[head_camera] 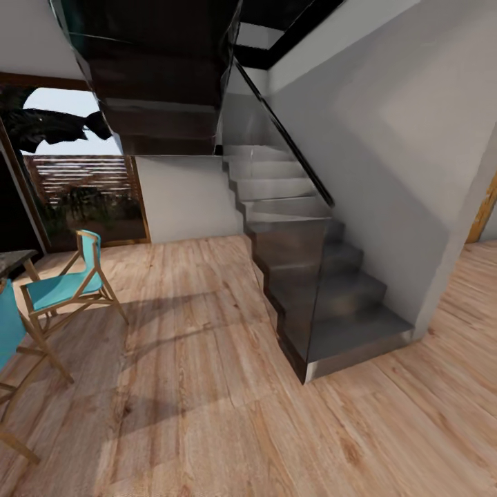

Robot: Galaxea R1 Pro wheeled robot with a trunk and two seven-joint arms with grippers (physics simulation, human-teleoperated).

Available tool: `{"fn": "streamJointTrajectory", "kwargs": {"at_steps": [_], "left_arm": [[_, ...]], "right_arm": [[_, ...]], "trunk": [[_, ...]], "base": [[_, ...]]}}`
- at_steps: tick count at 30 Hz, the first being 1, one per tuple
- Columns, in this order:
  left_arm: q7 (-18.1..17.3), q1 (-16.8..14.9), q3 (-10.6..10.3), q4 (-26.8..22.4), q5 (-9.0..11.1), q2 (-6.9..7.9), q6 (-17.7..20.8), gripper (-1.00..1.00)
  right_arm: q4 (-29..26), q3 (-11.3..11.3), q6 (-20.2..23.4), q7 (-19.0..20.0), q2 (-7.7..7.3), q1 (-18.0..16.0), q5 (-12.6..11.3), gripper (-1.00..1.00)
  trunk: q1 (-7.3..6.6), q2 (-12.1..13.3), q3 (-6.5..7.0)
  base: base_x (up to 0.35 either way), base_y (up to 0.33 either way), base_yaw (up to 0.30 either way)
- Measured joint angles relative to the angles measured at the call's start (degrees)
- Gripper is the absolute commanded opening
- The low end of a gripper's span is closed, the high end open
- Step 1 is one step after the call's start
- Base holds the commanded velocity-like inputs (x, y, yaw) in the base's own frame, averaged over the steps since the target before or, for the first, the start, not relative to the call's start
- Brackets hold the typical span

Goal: Pick up the poster from the kitchen countertop and hang it on one of the wall nails in the kitchen.

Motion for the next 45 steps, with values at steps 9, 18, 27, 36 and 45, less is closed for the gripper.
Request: {"fn": "streamJointTrajectory", "kwargs": {"at_steps": [9, 18, 27, 36, 45], "left_arm": [[0.0, 0.0, 0.8, 0.0, 0.0, 0.0, 0.0, 1.0], [0.0, 0.0, 0.8, 0.1, 0.0, 0.0, 0.0, 1.0], [0.0, 0.0, 0.8, 0.0, 0.0, 0.0, -0.1, 1.0], [0.0, 0.0, 0.8, 0.0, 0.0, 0.01, -0.1, 1.0], [-0.2, 0.0, 4.8, 0.0, 0.1, 0.0, -0.1, 1.0]], "right_arm": [[2.8, 0.1, -3.2, -0.2, 0.04, 0.0, 0.0, 1.0], [2.8, 0.1, -3.2, -0.2, 0.04, 0.0, 0.0, 1.0], [2.8, 0.1, -3.1, -0.2, 0.04, 0.0, 0.0, 1.0], [2.7, 0.1, -3.1, -0.1, 0.04, 0.0, 0.0, 1.0], [2.8, 0.1, -3.2, -0.2, 0.04, 0.0, 0.0, 1.0]], "trunk": [[0.02, 0.0, -0.33], [0.02, 0.0, -0.7], [0.01, 0.0, -1.07], [0.01, 0.0, -1.2], [0.02, 0.0, -1.2]], "base": [[-0.033, 0.291, 0.229], [-0.2, 0.251, 0.251], [-0.095, 0.091, 0.249], [-0.124, -0.129, 0.18], [-0.076, 0.122, 0.287]]}}
